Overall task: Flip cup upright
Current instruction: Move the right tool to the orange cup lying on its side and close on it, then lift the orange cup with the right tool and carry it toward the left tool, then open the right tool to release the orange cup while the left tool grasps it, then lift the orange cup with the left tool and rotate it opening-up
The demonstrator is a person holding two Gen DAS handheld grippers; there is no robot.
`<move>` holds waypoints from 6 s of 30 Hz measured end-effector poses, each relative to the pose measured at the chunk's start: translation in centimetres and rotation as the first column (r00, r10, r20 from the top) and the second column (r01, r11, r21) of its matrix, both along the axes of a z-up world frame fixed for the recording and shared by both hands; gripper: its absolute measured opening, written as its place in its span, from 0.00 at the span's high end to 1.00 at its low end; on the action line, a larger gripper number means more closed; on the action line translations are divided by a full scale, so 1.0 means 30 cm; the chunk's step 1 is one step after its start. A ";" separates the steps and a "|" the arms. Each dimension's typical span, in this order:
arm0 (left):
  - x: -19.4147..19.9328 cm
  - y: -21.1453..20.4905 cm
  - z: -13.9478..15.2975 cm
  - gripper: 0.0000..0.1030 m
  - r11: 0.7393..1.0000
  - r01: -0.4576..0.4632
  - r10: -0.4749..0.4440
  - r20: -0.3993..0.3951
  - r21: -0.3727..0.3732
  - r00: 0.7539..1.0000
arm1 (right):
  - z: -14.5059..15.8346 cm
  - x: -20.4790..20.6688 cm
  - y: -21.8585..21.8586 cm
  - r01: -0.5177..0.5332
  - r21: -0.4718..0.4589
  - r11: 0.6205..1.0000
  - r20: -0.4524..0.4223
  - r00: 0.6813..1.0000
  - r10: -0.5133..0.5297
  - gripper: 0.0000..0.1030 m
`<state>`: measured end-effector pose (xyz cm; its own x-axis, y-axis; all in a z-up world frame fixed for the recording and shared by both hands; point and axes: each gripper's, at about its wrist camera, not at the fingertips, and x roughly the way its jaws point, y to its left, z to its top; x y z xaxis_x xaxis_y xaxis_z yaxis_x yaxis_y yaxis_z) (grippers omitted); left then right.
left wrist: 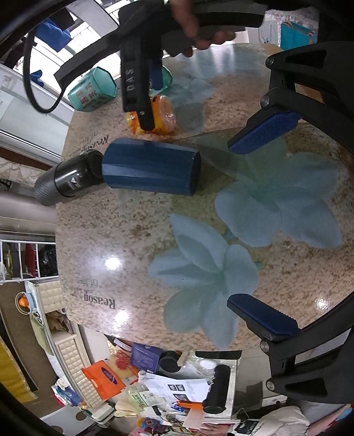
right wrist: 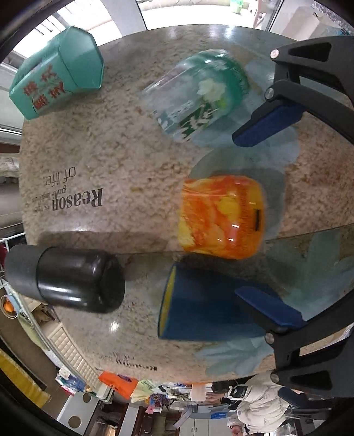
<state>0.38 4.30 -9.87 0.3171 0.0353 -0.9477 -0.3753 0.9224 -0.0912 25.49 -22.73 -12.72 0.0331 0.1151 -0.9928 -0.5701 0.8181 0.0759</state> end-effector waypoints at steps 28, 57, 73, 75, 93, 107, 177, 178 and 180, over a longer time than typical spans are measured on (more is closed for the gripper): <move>0.018 -0.031 -0.010 0.00 0.996 0.090 -0.090 0.010 -0.018 0.996 | 0.093 -0.101 -0.262 0.067 0.085 0.994 -0.104 0.993 -0.058 0.37; -0.121 -0.086 -0.101 0.00 0.976 0.217 -0.218 -0.078 -0.023 0.973 | -0.019 -0.360 -0.349 0.131 0.042 0.990 -0.133 0.983 -0.125 0.37; -0.124 -0.100 -0.080 0.00 0.974 0.223 -0.226 -0.063 -0.047 0.972 | -0.037 -0.419 -0.315 0.150 0.058 0.987 -0.114 0.983 -0.143 0.00; -0.124 -0.102 -0.087 0.00 0.974 0.223 -0.225 -0.094 -0.034 0.970 | -0.036 -0.421 -0.317 0.155 0.065 0.986 -0.114 0.982 -0.147 0.00; -0.096 -0.205 0.003 0.00 0.946 0.310 -0.315 -0.054 -0.093 0.947 | 0.101 -0.403 -0.504 0.215 0.166 0.962 -0.062 0.976 -0.208 0.00; -0.001 -0.428 0.050 0.00 0.925 0.354 -0.370 -0.119 -0.139 0.921 | 0.227 -0.290 -0.794 0.282 0.252 0.926 -0.063 0.959 -0.275 0.00; 0.035 -0.410 0.105 0.31 0.956 0.250 -0.186 0.340 -0.153 0.922 | 0.169 -0.171 -0.876 0.053 0.277 0.959 -0.057 0.998 -0.039 0.00; 0.031 -0.414 0.099 0.31 0.962 0.237 -0.175 0.362 -0.135 0.916 | 0.171 -0.174 -0.877 0.044 0.278 0.959 -0.050 0.998 -0.031 0.00; 0.023 -0.418 0.089 0.31 0.973 0.211 -0.158 0.396 -0.094 0.905 | 0.172 -0.177 -0.881 0.033 0.280 0.960 -0.044 0.999 -0.022 0.00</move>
